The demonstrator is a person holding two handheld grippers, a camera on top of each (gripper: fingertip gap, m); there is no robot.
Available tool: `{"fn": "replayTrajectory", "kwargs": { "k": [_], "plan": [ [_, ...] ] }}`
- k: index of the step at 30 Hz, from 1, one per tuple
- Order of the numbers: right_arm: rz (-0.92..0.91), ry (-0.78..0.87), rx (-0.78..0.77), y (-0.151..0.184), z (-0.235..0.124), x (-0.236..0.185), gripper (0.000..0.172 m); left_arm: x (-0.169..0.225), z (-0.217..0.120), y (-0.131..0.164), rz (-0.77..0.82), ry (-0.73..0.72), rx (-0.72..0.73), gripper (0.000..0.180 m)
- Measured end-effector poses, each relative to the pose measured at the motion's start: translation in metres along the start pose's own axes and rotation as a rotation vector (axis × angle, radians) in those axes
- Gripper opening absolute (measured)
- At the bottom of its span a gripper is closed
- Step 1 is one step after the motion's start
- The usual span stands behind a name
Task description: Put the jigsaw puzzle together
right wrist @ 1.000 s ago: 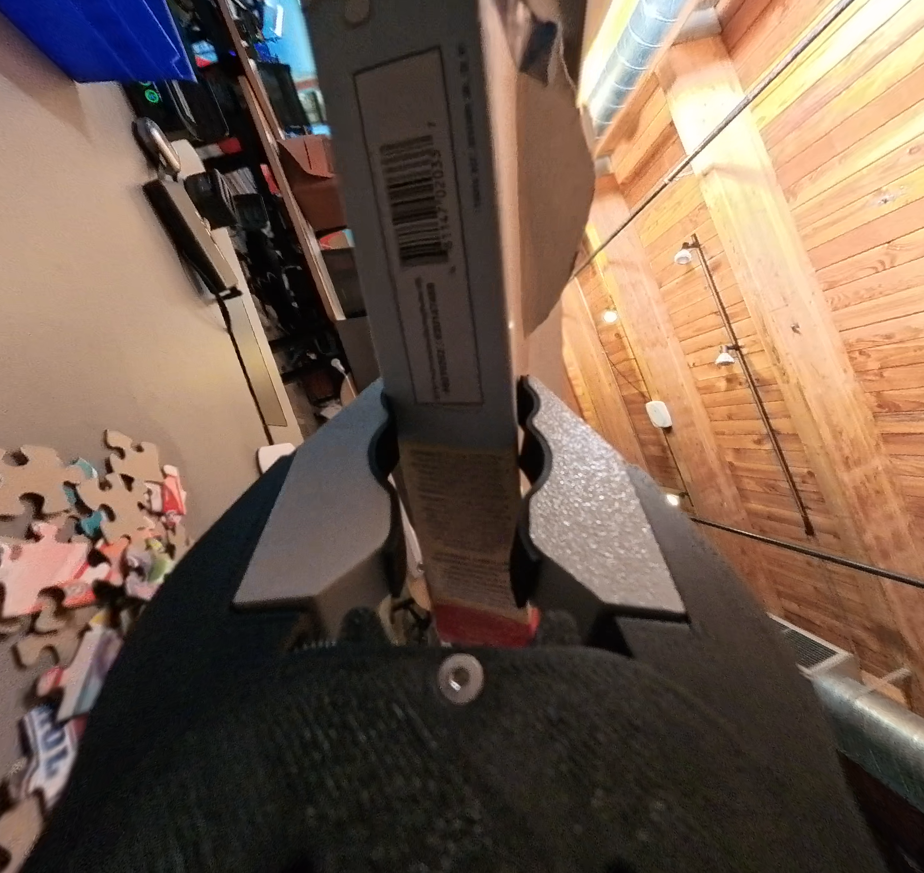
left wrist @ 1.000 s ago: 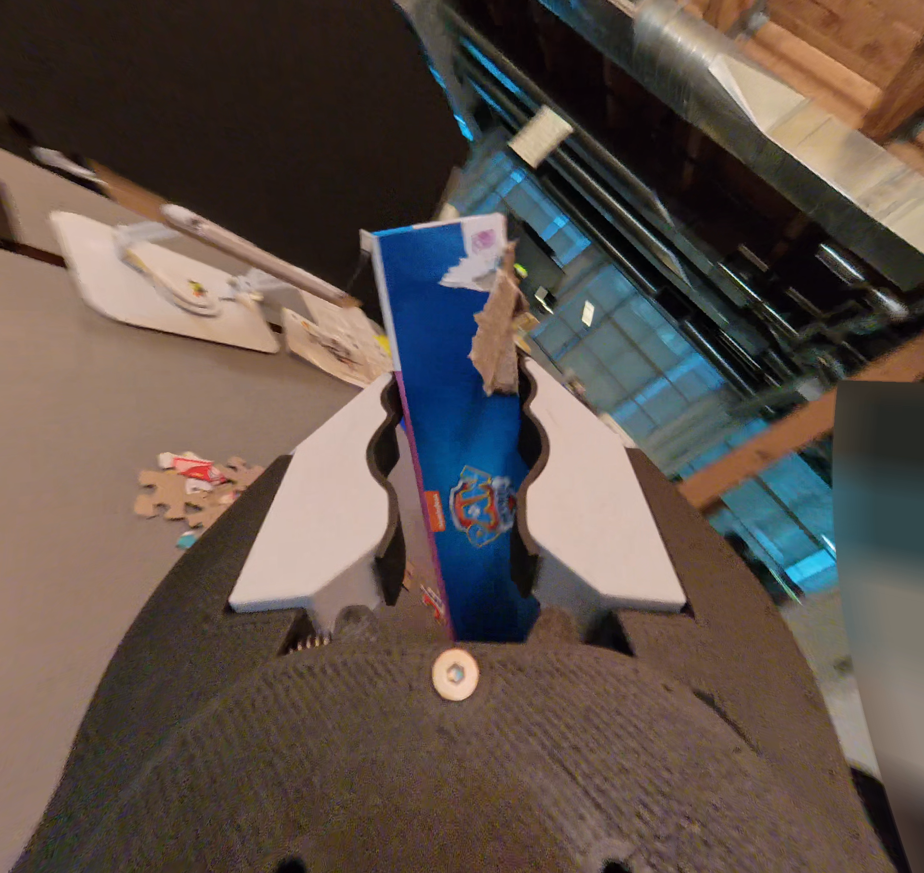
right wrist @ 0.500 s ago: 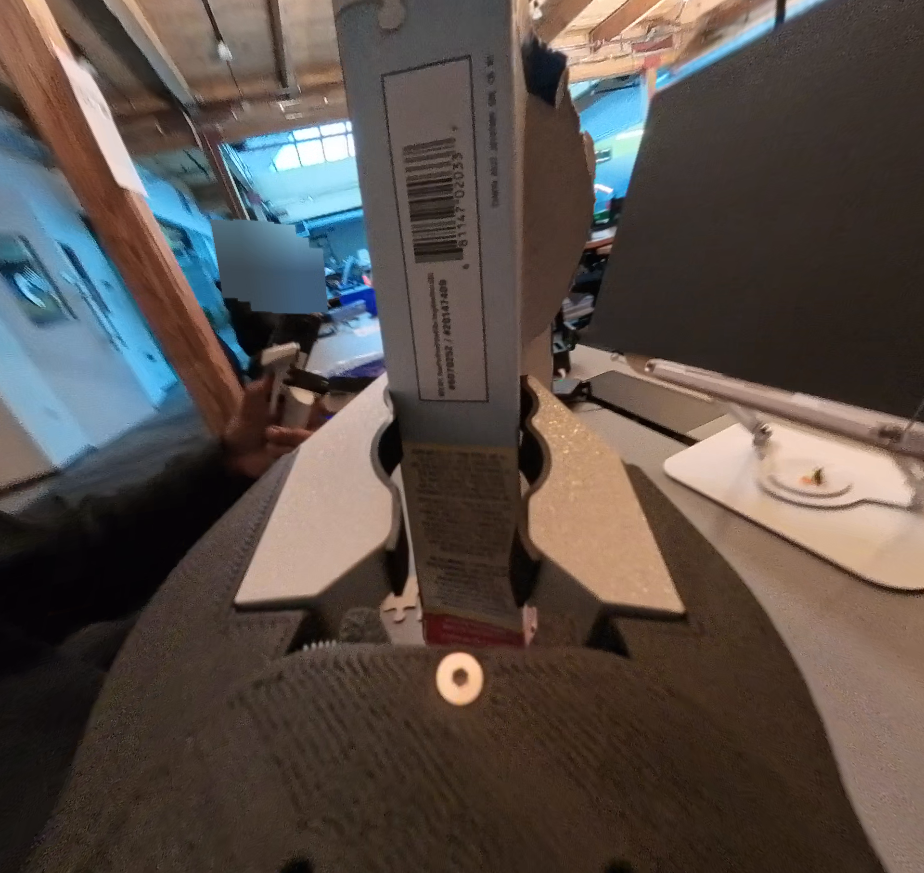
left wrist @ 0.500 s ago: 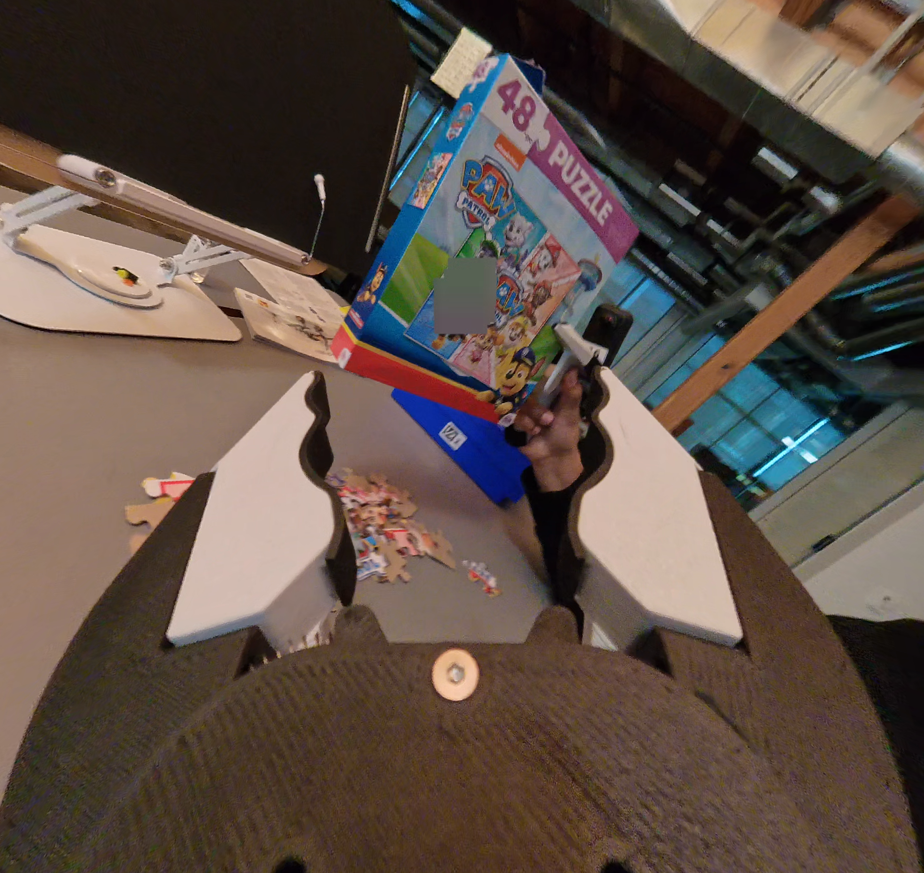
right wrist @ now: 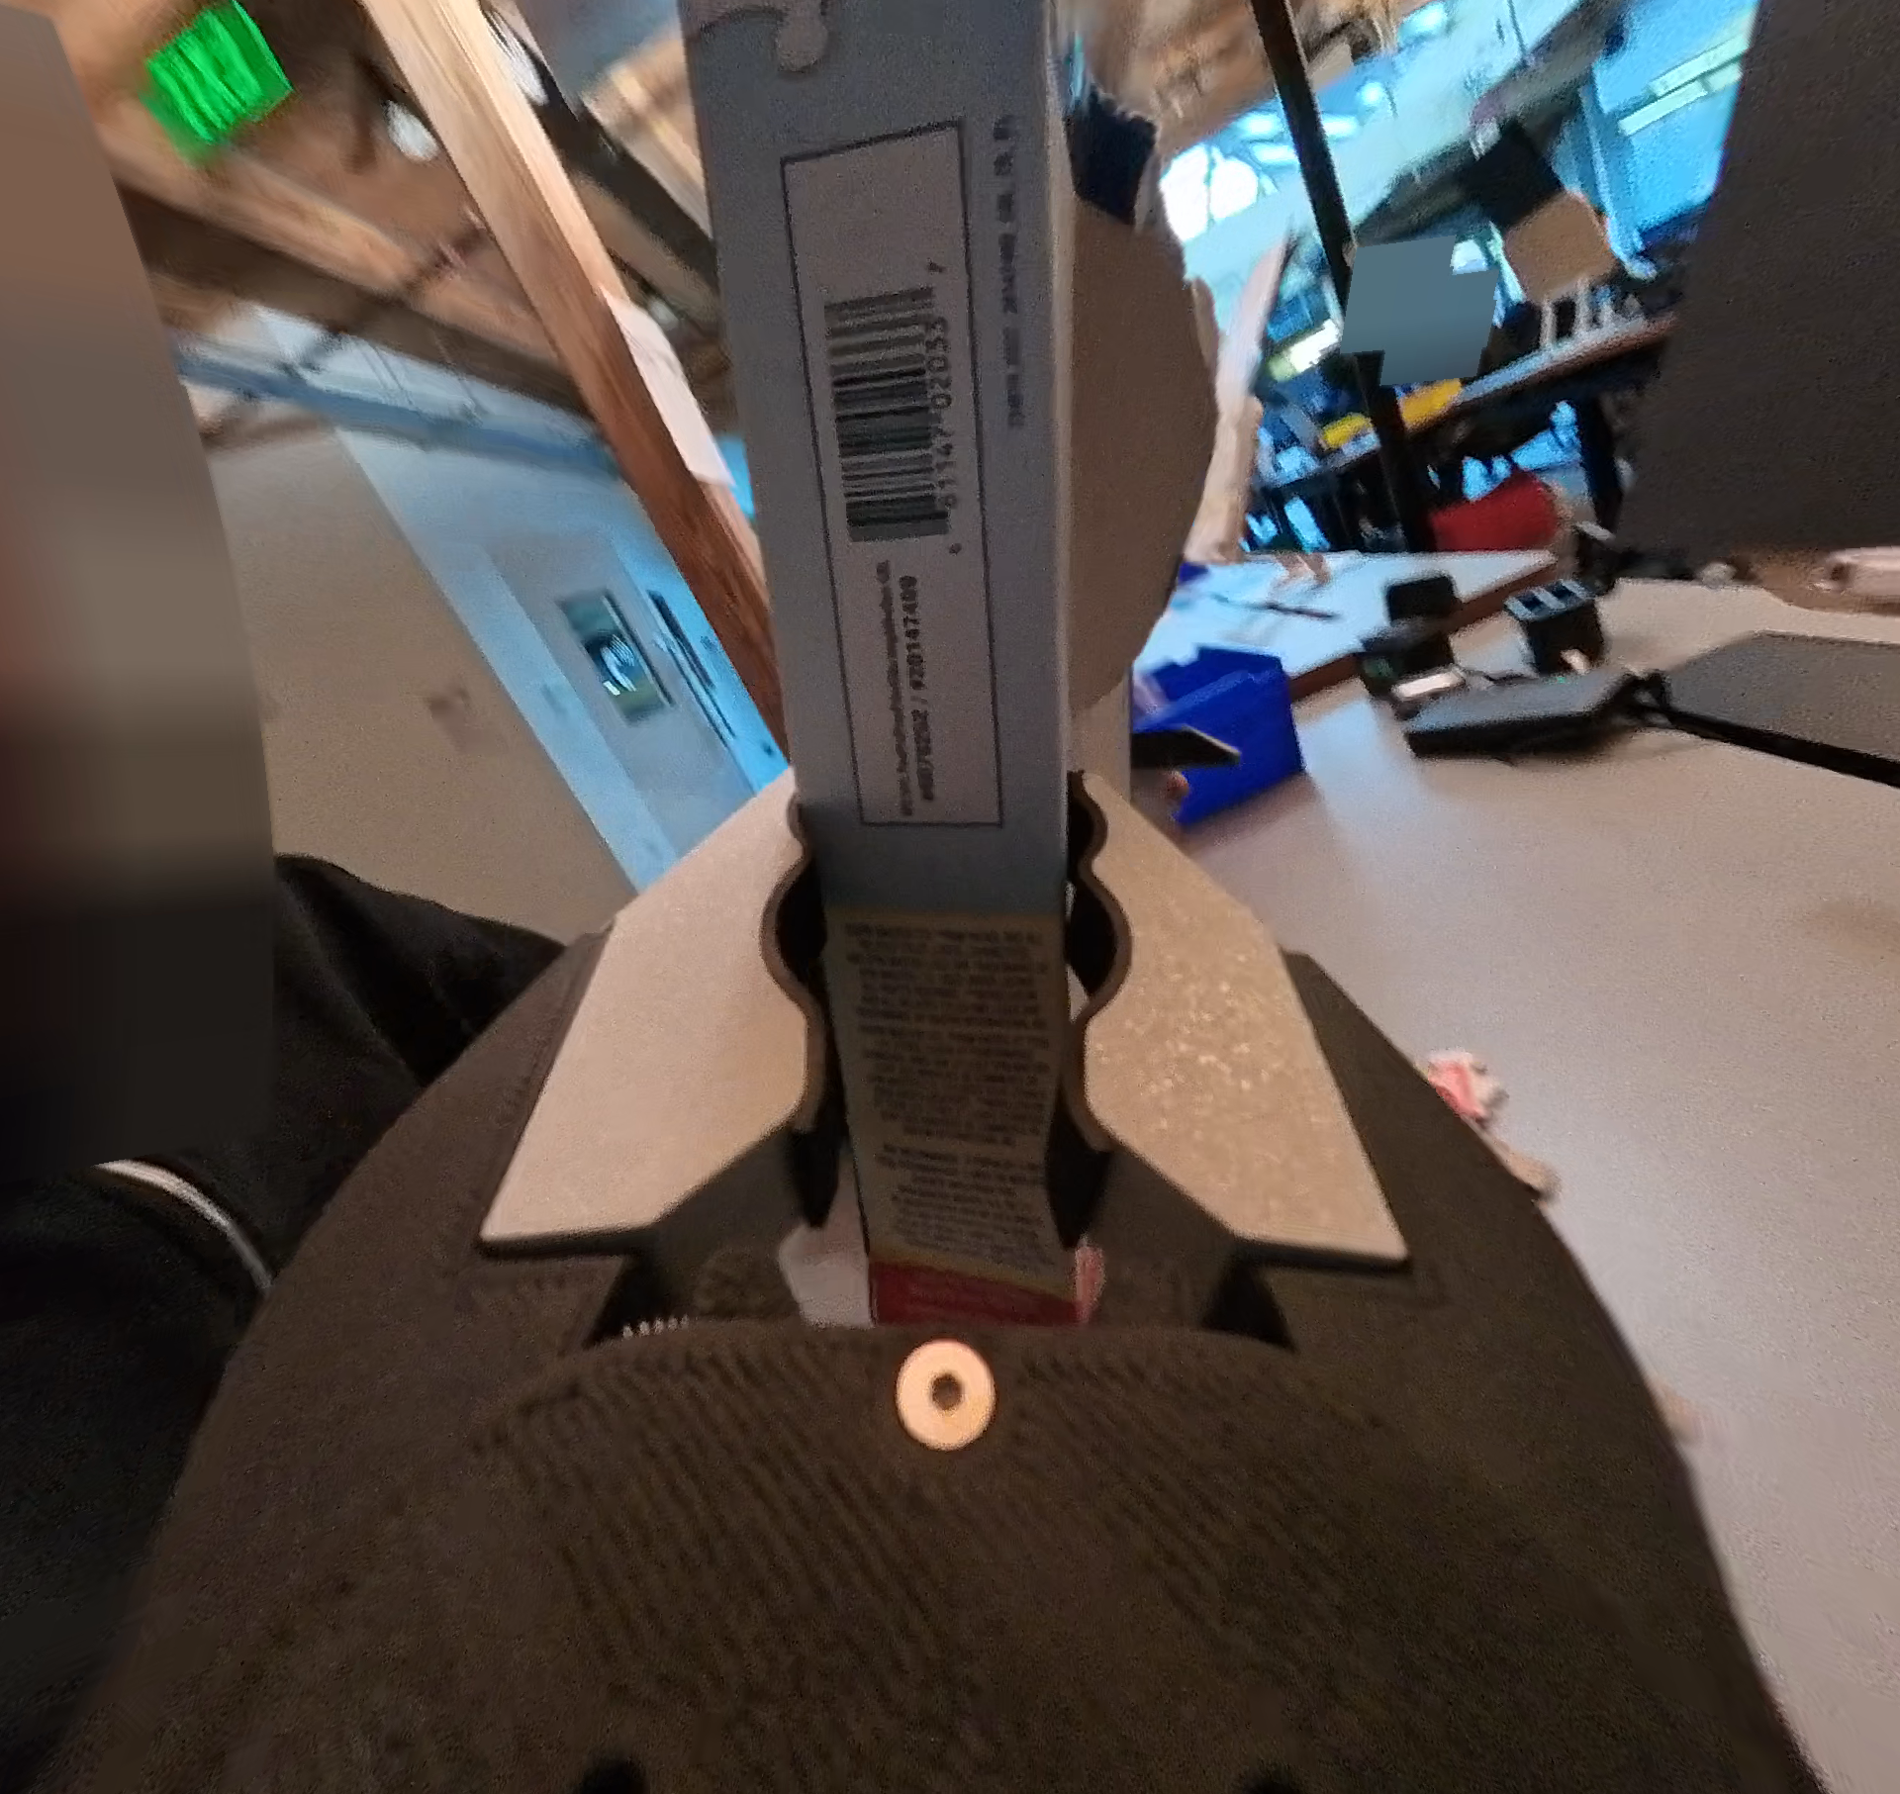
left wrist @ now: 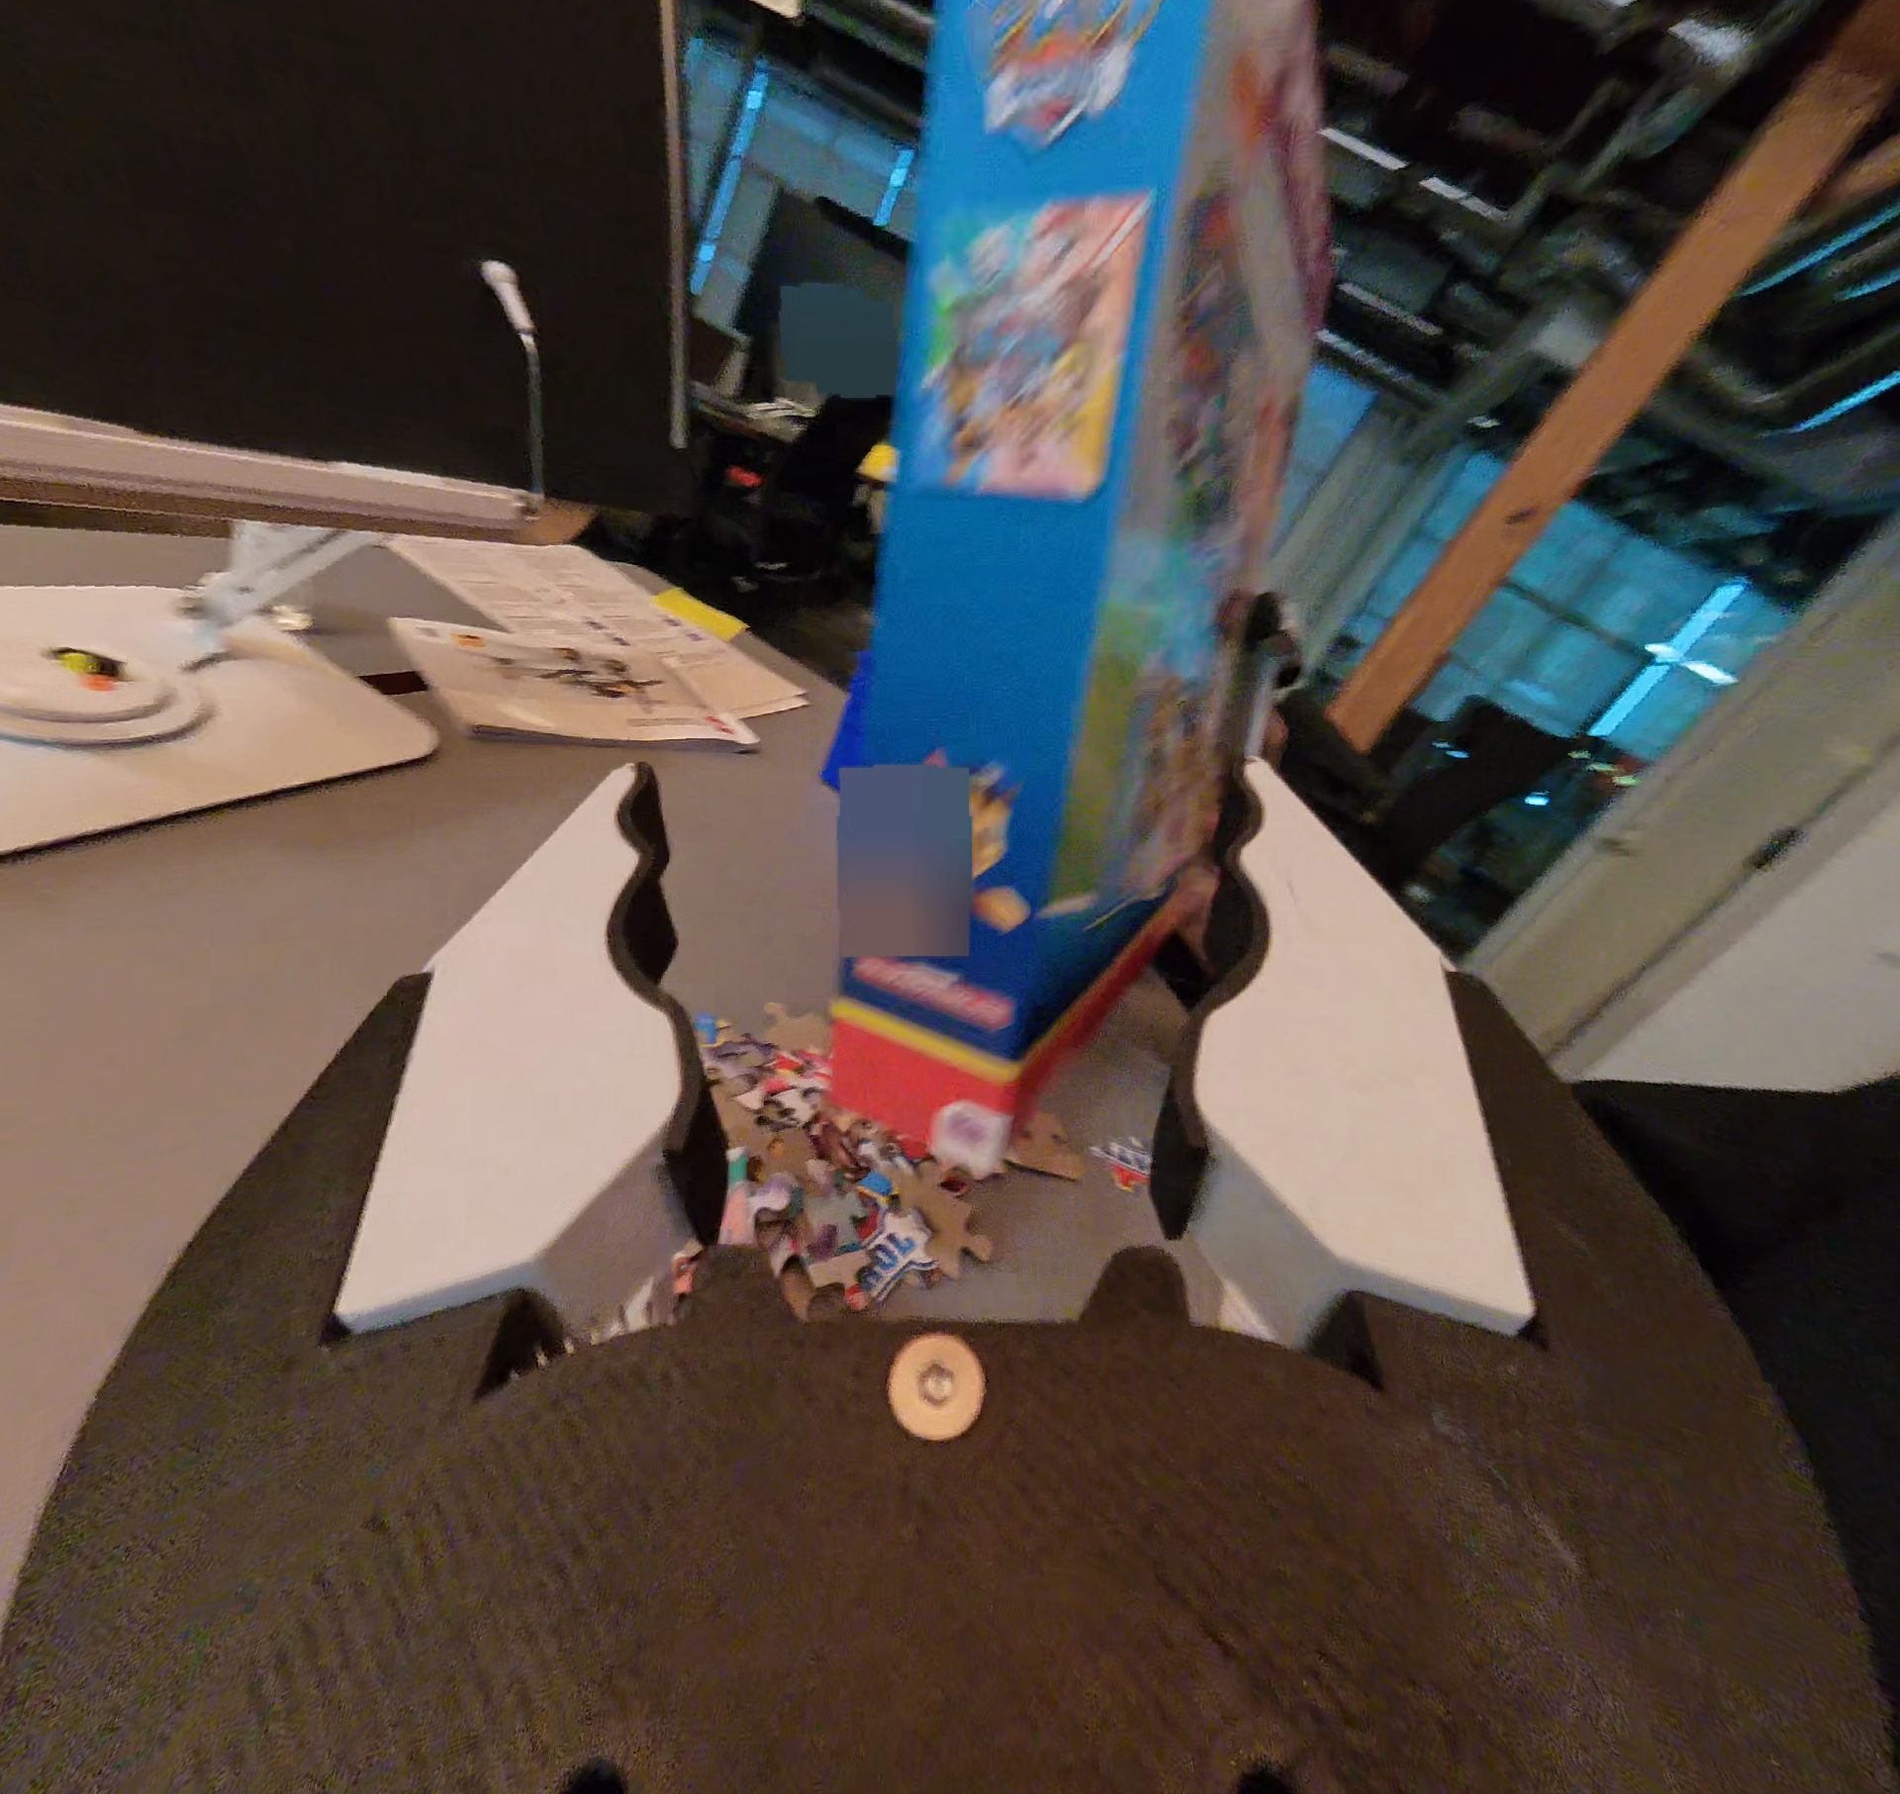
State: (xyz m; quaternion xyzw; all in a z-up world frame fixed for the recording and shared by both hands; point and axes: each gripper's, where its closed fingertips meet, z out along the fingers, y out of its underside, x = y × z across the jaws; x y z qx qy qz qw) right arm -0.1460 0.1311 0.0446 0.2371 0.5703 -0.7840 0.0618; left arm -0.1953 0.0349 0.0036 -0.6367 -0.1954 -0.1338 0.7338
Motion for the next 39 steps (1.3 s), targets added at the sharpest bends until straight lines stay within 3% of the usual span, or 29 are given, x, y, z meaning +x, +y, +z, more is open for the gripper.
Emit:
{"fn": "replayTrajectory", "kwargs": {
  "k": [1, 3, 7, 9, 11, 13, 18, 22, 25, 31, 39],
  "plan": [
    [-0.012, 0.027, -0.03, 0.002, 0.0, 0.007, 0.044, 0.001, 0.001, 0.001, -0.013, 0.037, -0.008, 0.096],
    [-0.011, 0.04, -0.038, -0.002, 0.001, 0.021, 0.044, -0.012, 0.004, 0.009, 0.02, 0.012, -0.079, 0.045],
    [-0.079, 0.199, -0.014, -0.012, -0.003, 0.098, 0.045, -0.071, 0.018, 0.02, 0.143, -0.167, -0.206, 0.046],
    [-0.118, 0.366, -0.06, -0.009, -0.009, 0.147, 0.043, -0.113, 0.02, 0.01, 0.19, -0.323, -0.193, 0.016],
    [-0.136, 0.471, -0.126, 0.001, -0.013, 0.183, 0.044, -0.14, 0.026, 0.004, 0.23, -0.379, -0.191, 0.0],
    [-0.161, 0.506, -0.148, 0.009, -0.009, 0.202, 0.044, -0.15, 0.039, 0.006, 0.18, -0.33, -0.197, 0.004],
    [-0.177, 0.531, -0.258, 0.034, -0.011, 0.233, 0.044, -0.174, 0.041, -0.003, 0.195, -0.387, -0.134, 0.048],
    [-0.292, 0.598, -0.318, 0.027, -0.013, 0.257, 0.052, -0.213, 0.034, 0.014, 0.242, -0.531, -0.237, 0.062],
    [-0.269, 0.611, -0.327, 0.025, -0.014, 0.263, 0.055, -0.222, 0.041, 0.021, 0.21, -0.526, -0.253, 0.069],
    [-0.067, 0.607, -0.03, -0.007, -0.04, 0.267, 0.054, -0.215, 0.054, 0.024, 0.099, -0.432, -0.181, 0.063],
    [-0.037, 0.539, -0.02, -0.008, -0.041, 0.256, 0.055, -0.212, 0.046, 0.016, 0.112, -0.452, -0.148, 0.037]
  ]
}}
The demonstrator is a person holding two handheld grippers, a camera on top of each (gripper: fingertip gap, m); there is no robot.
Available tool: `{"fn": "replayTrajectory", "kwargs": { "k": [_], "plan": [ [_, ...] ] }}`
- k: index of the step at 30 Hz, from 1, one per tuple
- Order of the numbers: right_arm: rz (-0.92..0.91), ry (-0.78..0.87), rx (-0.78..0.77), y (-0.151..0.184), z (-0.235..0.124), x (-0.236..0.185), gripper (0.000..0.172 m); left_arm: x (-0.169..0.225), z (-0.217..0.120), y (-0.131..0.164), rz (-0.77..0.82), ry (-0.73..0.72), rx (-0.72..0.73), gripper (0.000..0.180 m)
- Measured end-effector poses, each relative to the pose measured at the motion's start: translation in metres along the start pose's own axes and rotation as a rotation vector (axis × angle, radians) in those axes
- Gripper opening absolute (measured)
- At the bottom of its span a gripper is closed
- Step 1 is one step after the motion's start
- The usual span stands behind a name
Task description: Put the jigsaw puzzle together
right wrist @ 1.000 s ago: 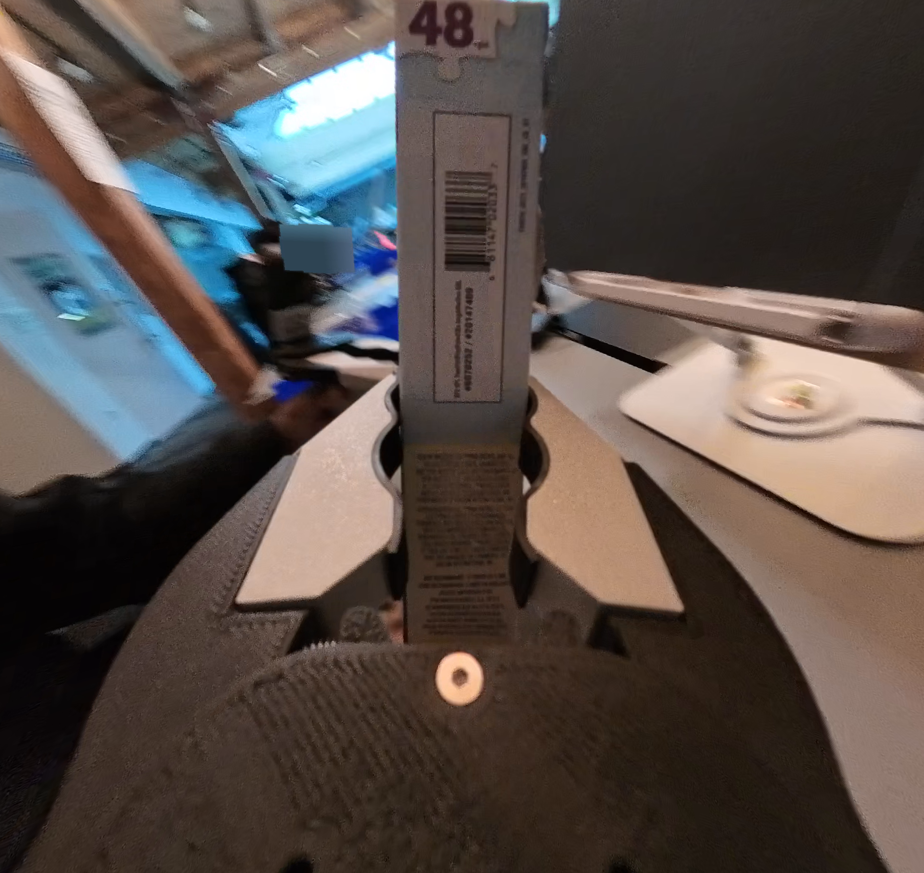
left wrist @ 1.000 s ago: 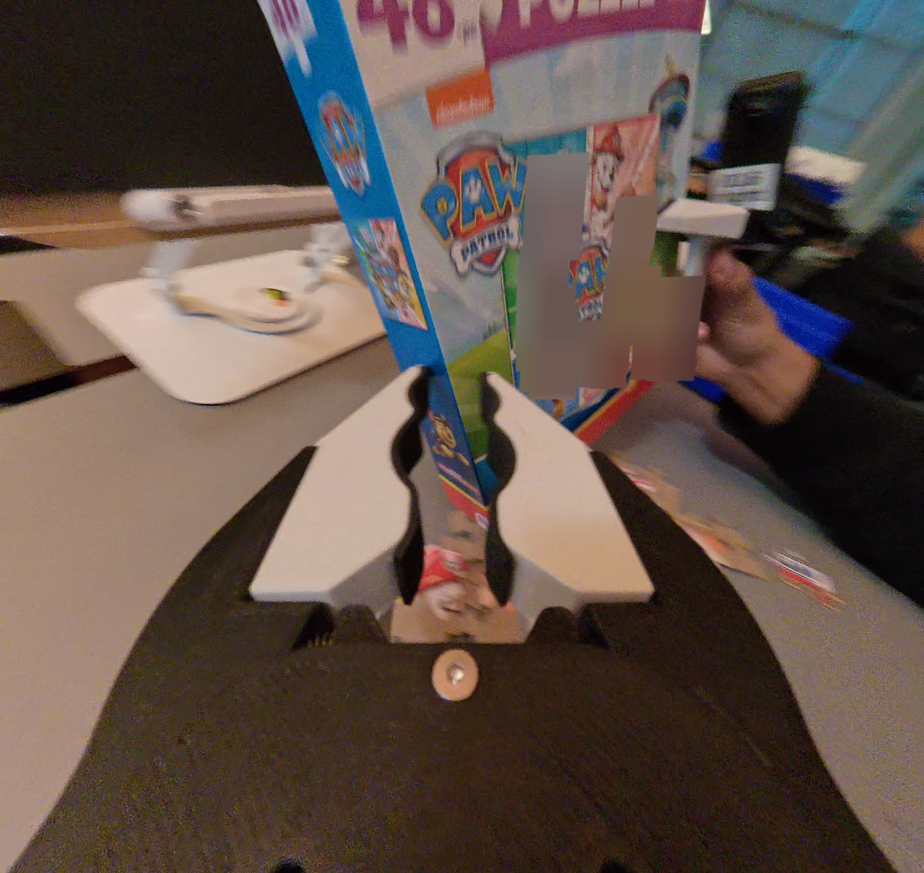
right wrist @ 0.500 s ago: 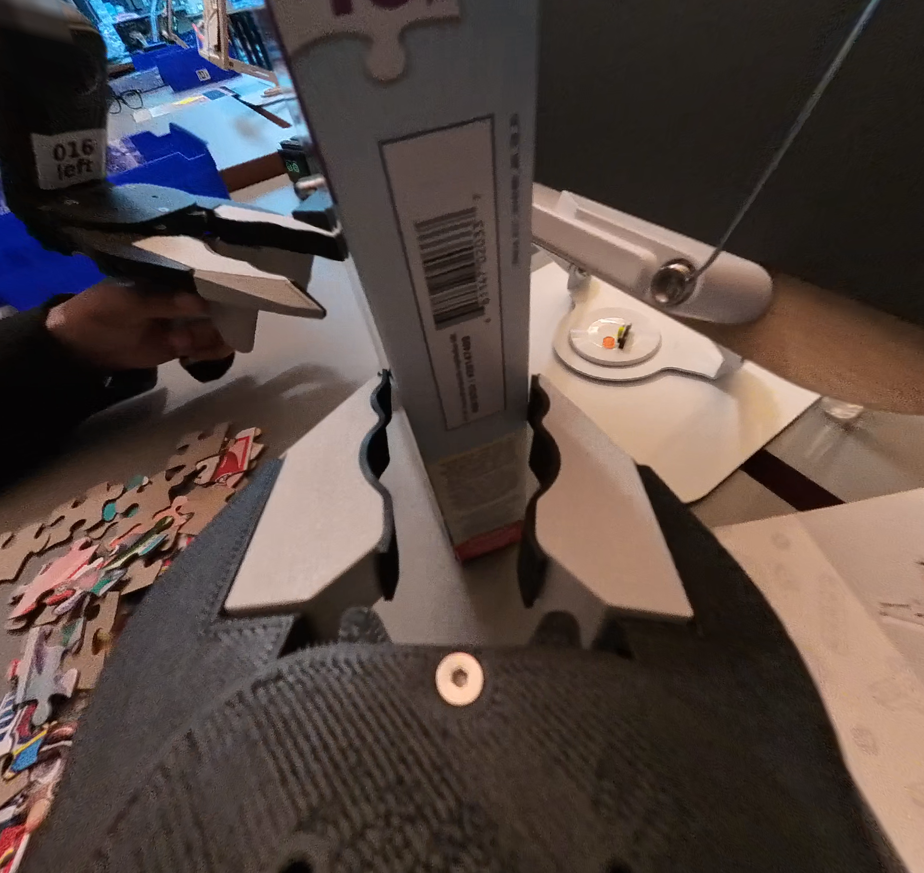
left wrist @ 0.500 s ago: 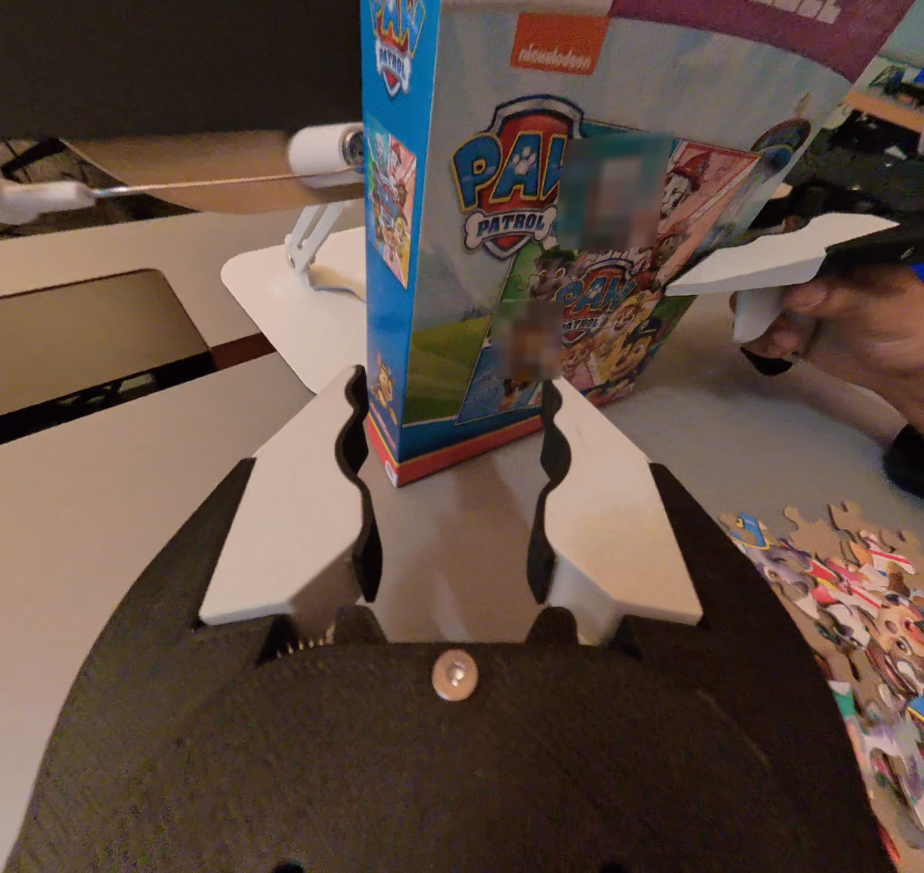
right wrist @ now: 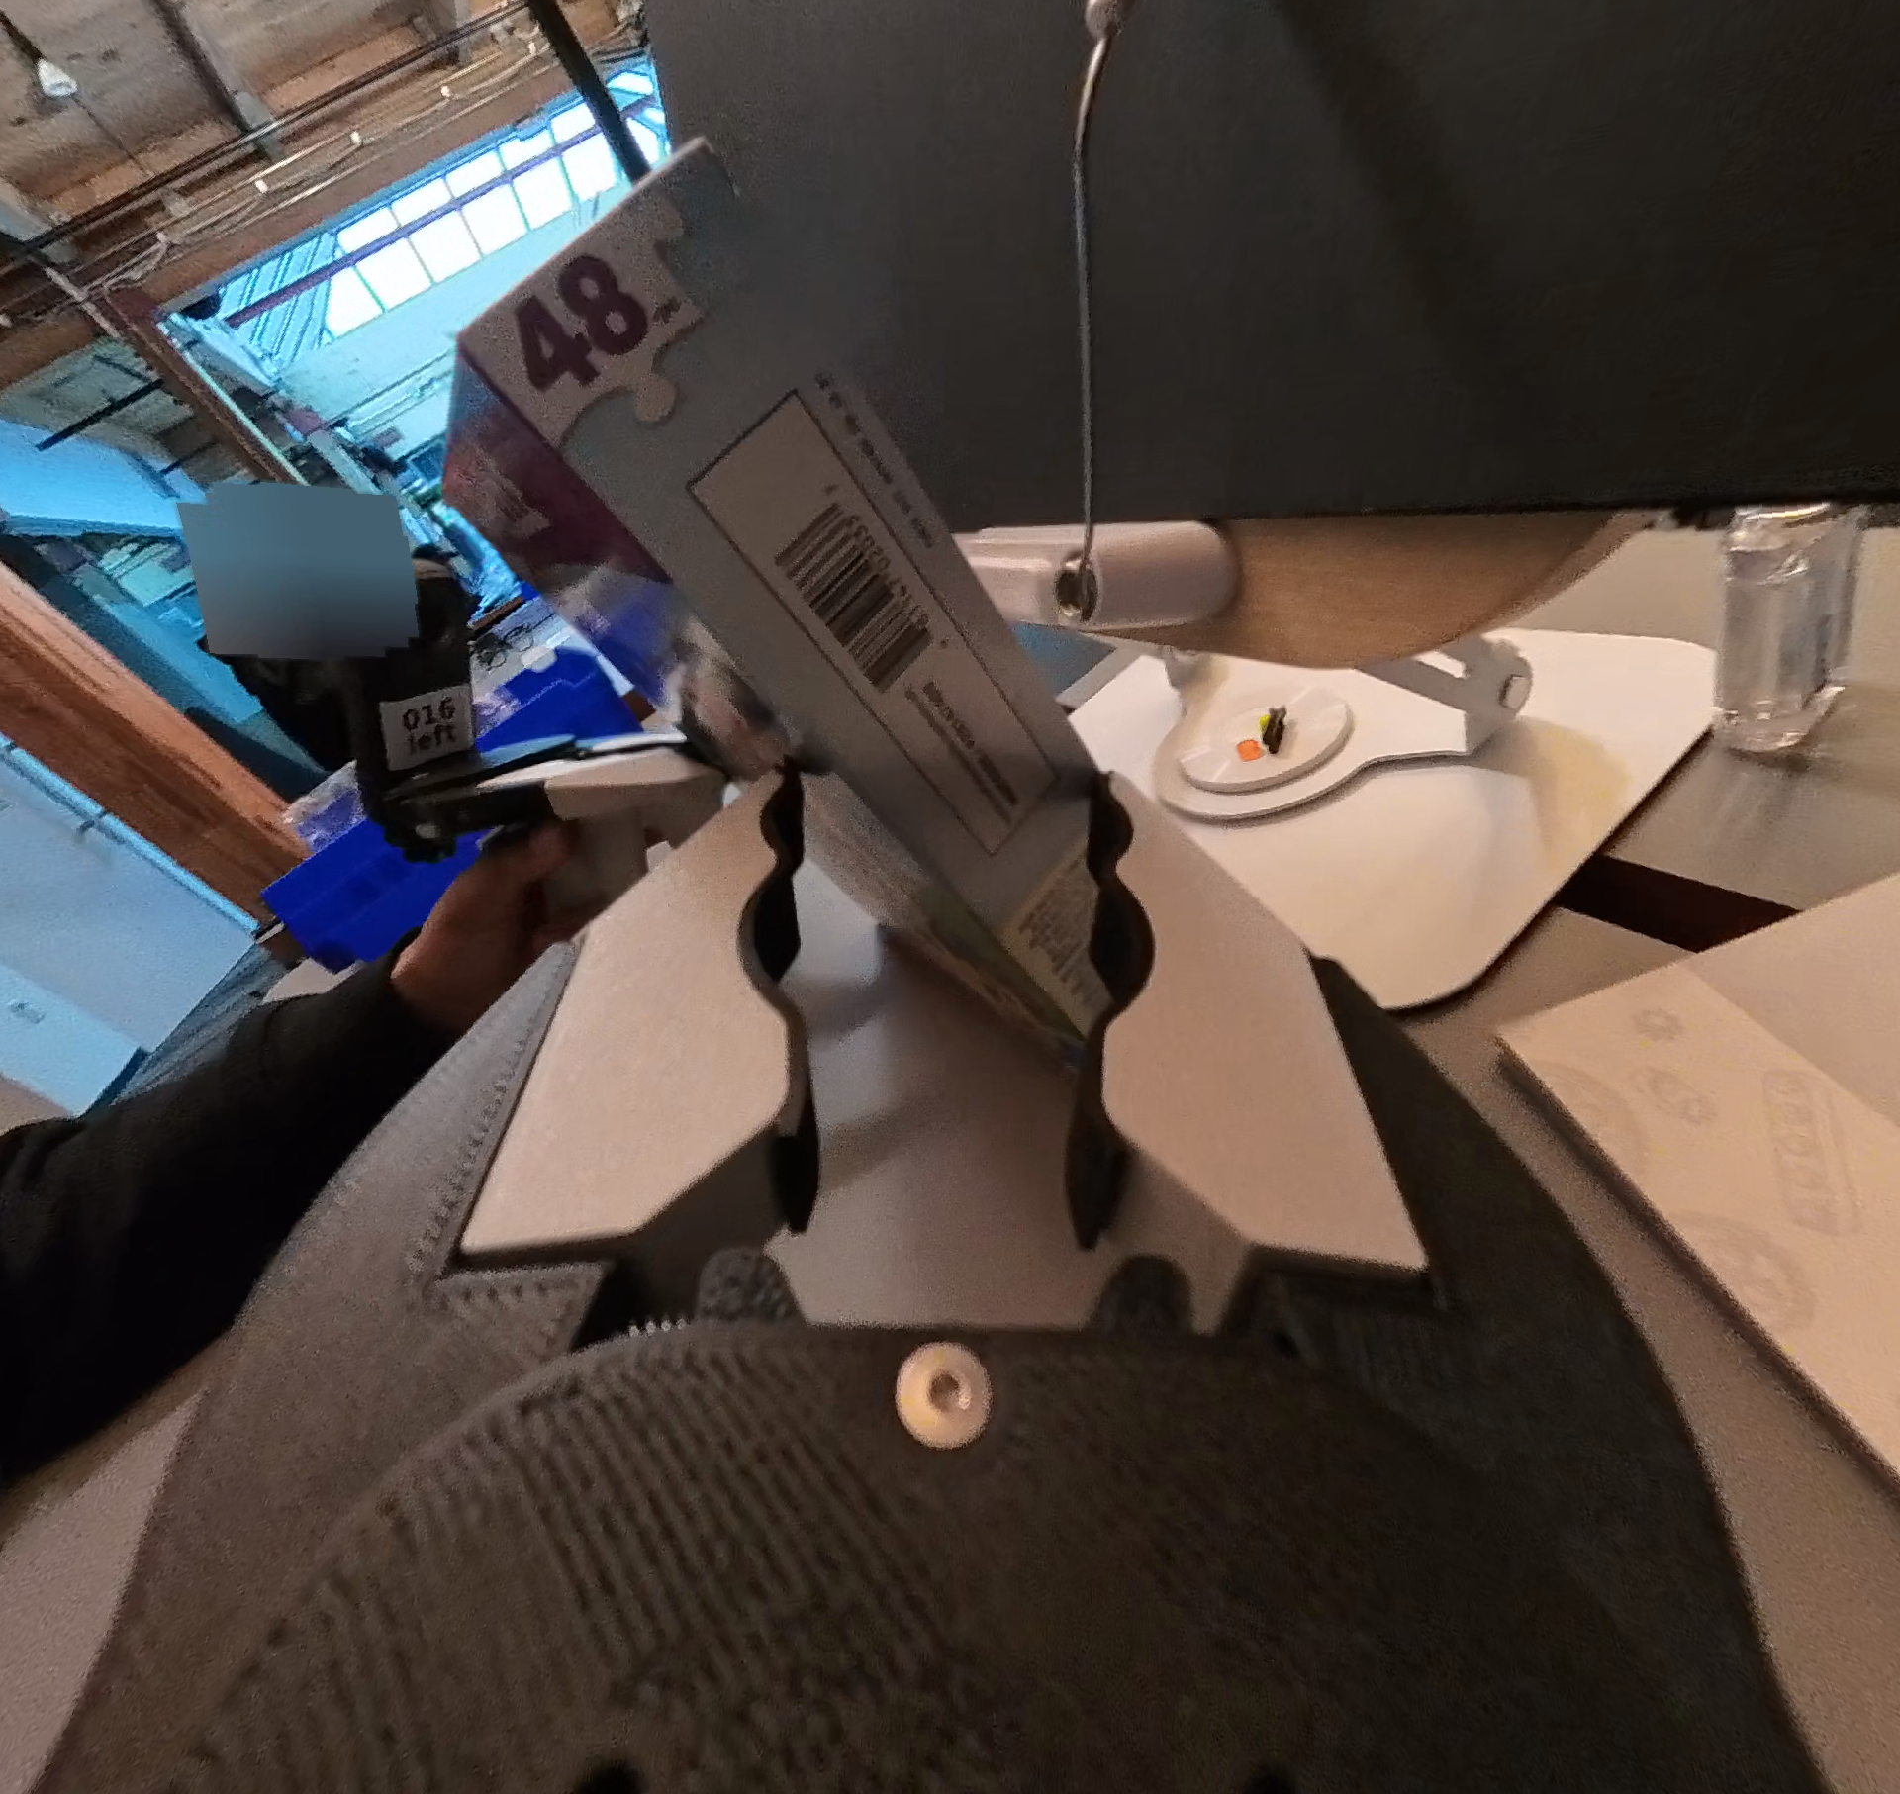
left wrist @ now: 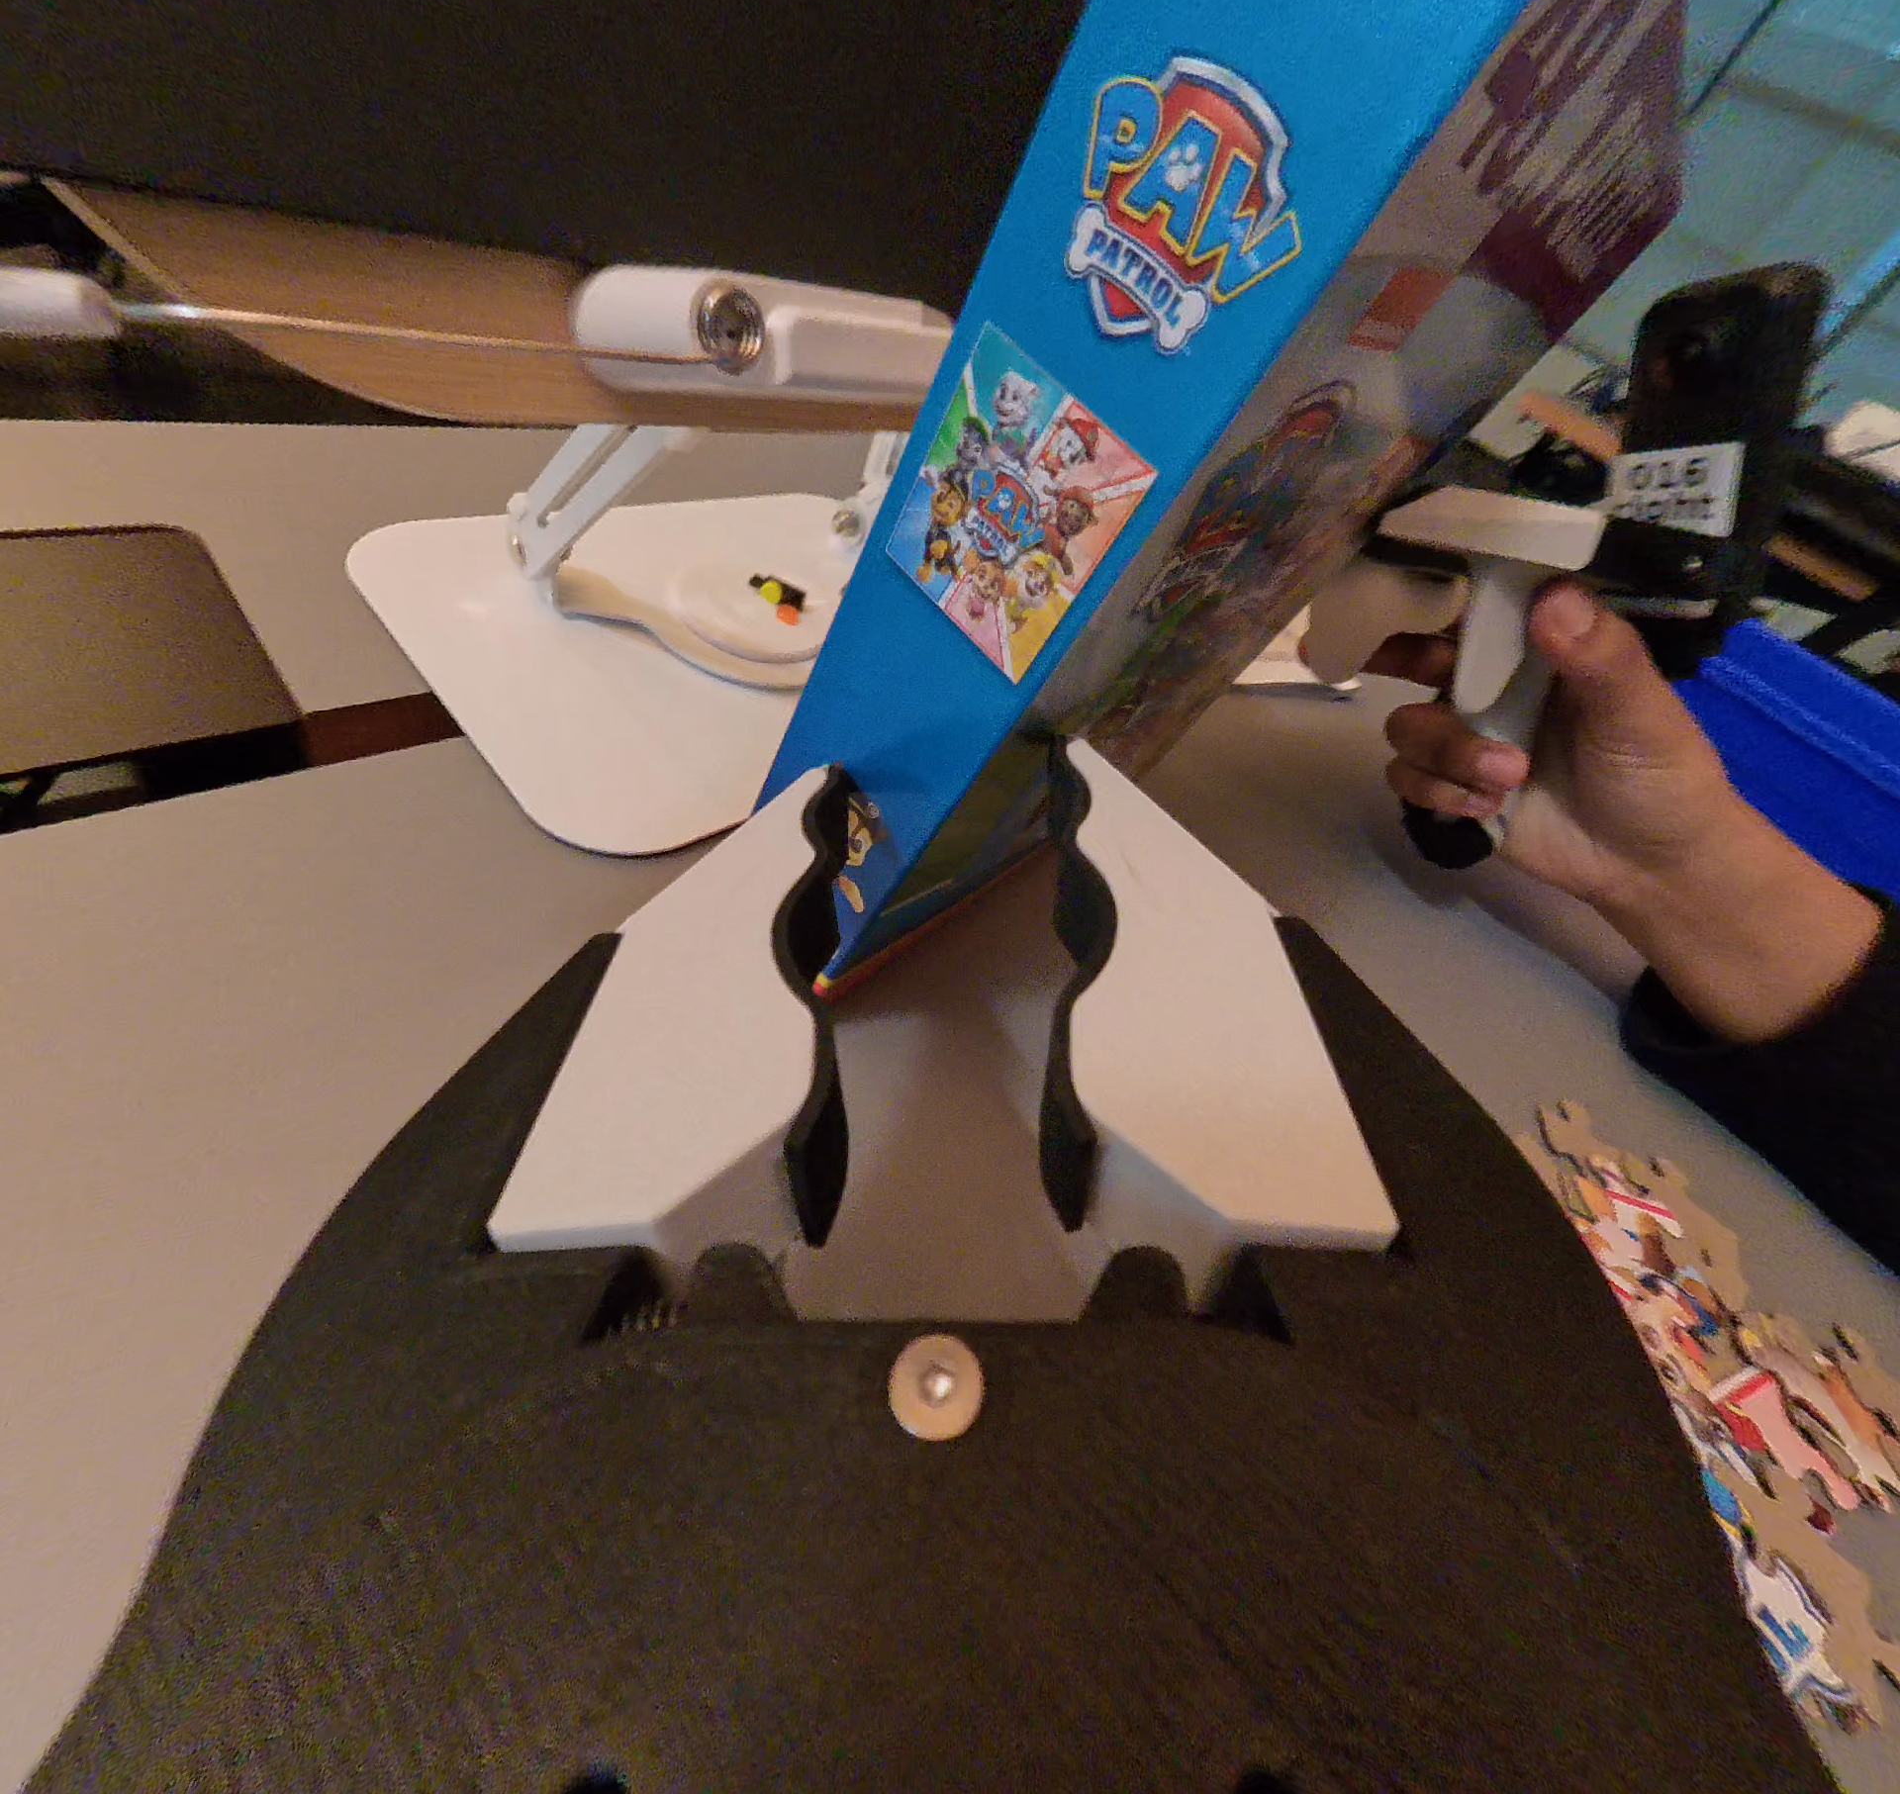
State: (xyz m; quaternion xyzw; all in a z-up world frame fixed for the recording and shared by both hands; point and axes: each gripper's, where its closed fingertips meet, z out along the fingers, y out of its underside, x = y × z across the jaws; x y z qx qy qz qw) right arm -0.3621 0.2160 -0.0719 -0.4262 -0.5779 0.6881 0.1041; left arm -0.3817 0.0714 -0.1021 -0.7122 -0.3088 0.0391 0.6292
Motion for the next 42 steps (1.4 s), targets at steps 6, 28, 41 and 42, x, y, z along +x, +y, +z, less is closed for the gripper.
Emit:
{"fn": "replayTrajectory", "kwargs": {
  "k": [6, 28, 41, 42],
  "plan": [
    [0.075, -0.076, 0.019, -0.009, -0.008, -0.009, 0.018, -0.004, -0.013, -0.013, -0.047, 0.056, 0.07, 0.028],
    [-0.06, -0.005, 0.007, -0.018, -0.012, -0.011, 0.059, -0.004, -0.009, -0.007, 0.052, 0.004, 0.068, 0.041],
    [0.02, 0.075, 0.021, -0.005, 0.006, -0.001, 0.046, 0.004, -0.009, -0.007, 0.082, 0.024, 0.079, 0.032],
    [0.019, 0.075, 0.023, -0.005, 0.006, -0.001, 0.047, 0.004, -0.01, -0.008, 0.08, 0.025, 0.081, 0.031]
  ]
}}
